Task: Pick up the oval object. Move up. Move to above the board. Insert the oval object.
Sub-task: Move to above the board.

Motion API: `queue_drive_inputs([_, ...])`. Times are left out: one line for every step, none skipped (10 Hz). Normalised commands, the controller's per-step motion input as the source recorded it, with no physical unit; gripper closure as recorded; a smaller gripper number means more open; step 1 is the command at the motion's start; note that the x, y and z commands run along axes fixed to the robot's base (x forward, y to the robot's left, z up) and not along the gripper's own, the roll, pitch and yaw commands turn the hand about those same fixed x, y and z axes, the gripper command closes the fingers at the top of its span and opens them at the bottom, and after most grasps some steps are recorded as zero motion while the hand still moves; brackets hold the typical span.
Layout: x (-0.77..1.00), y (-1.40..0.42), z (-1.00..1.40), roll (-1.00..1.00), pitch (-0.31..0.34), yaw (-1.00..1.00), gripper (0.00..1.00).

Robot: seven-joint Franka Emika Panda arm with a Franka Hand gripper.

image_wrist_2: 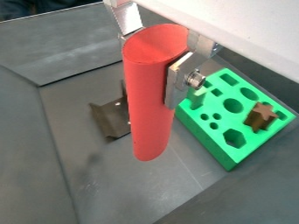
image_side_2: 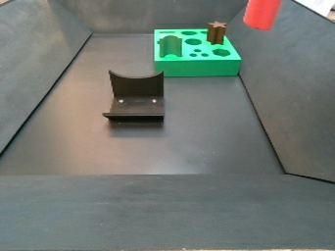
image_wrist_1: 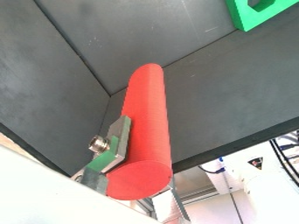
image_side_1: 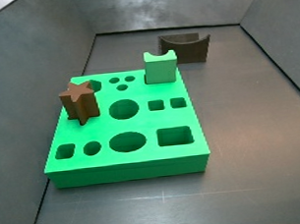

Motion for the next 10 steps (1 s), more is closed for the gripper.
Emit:
queue_drive_inputs([0.34, -1.00, -0.03, 0.19, 0.306, -1.00, 1.00])
queue_drive_inputs([0.36, -1.00, -0.03, 0.15, 0.331, -0.81, 1.00])
queue_drive_inputs([0.36, -1.00, -0.02, 0.07, 0.305, -0.64, 1.00])
queue_drive_inputs([0.37, -1.00, -0.02, 0.00, 0.247, -0.34, 1.00])
queue_drive_inputs([0.37, -1.00, -0.02, -0.02, 0.197, -0.19, 1.00])
queue_drive_inputs([0.38, -1.00, -0.01, -0.01, 0.157, -0.06, 1.00])
queue_drive_inputs([0.38, -1.00, -0.01, -0.02, 0.143, -0.03, 1.00])
queue_drive_inputs([0.40, -1.00, -0.01, 0.00, 0.127, -0.01, 1.00])
queue_drive_inputs([0.41, -1.00, -0.01, 0.00, 0.122, -0.01, 1.00])
queue_drive_inputs([0.42, -1.00, 0.00, 0.00, 0.120, 0.00, 1.00])
